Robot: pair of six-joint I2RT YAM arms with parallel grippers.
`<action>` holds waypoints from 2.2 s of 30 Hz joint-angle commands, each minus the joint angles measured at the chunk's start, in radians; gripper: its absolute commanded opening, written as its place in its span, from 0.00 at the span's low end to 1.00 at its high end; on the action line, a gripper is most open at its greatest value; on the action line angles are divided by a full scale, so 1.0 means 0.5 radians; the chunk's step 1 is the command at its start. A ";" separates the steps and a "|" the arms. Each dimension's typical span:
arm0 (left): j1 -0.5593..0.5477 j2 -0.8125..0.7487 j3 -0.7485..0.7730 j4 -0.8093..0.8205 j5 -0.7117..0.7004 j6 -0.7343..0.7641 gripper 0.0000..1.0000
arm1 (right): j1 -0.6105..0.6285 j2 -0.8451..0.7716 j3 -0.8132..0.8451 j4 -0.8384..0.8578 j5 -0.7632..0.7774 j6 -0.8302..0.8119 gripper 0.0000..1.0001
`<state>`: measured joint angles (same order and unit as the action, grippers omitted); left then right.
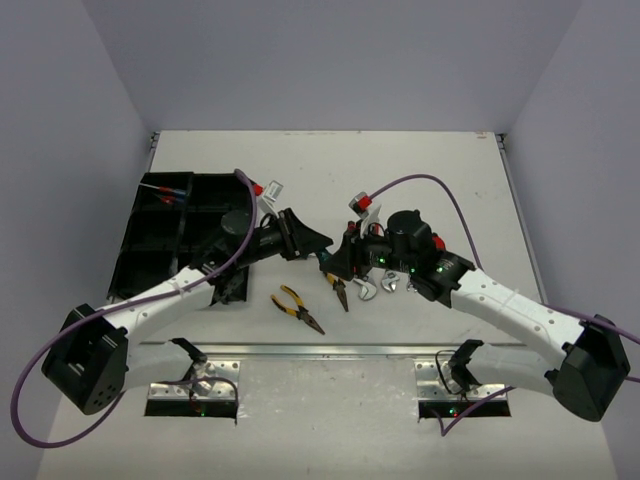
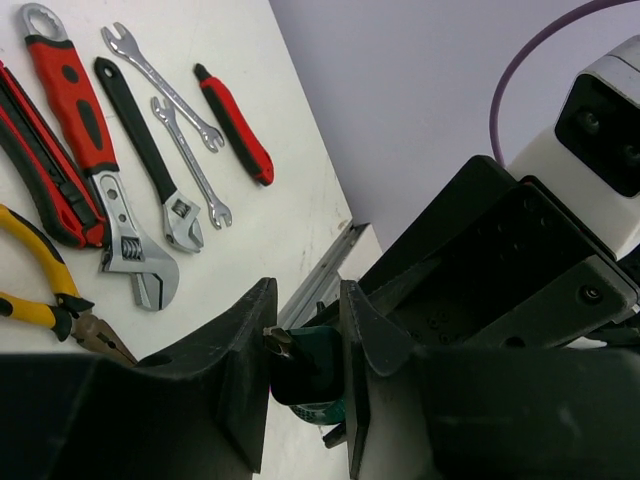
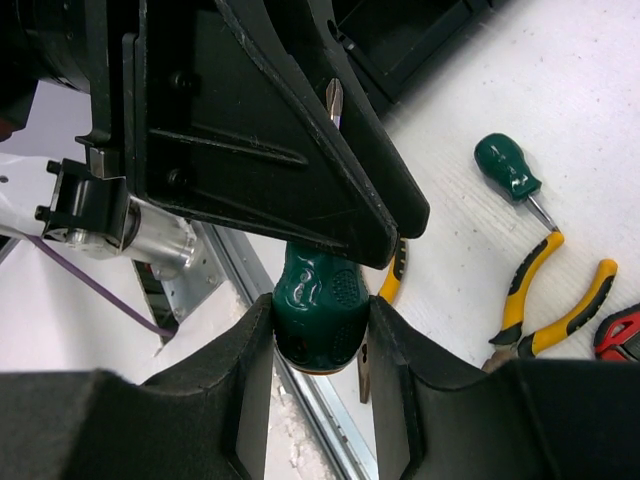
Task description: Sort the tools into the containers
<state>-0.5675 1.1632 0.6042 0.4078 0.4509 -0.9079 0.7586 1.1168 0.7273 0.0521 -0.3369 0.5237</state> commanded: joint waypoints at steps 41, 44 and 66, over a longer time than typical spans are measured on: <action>1.040 1.328 1.762 -1.585 -1.950 0.414 0.98 | -0.213 0.341 0.393 -0.794 0.607 -0.158 0.99; 1.040 1.182 1.665 -1.583 -1.922 0.395 1.00 | -0.210 0.582 0.550 -0.788 0.519 -0.272 0.99; 1.037 -0.730 0.487 -1.557 -0.718 0.842 1.00 | 0.043 2.262 1.830 -0.974 0.359 -1.334 0.34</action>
<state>-0.0471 0.8589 0.8642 -0.3506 0.0392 -0.5930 0.7882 2.2117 1.5937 -0.4274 -0.1182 -0.0793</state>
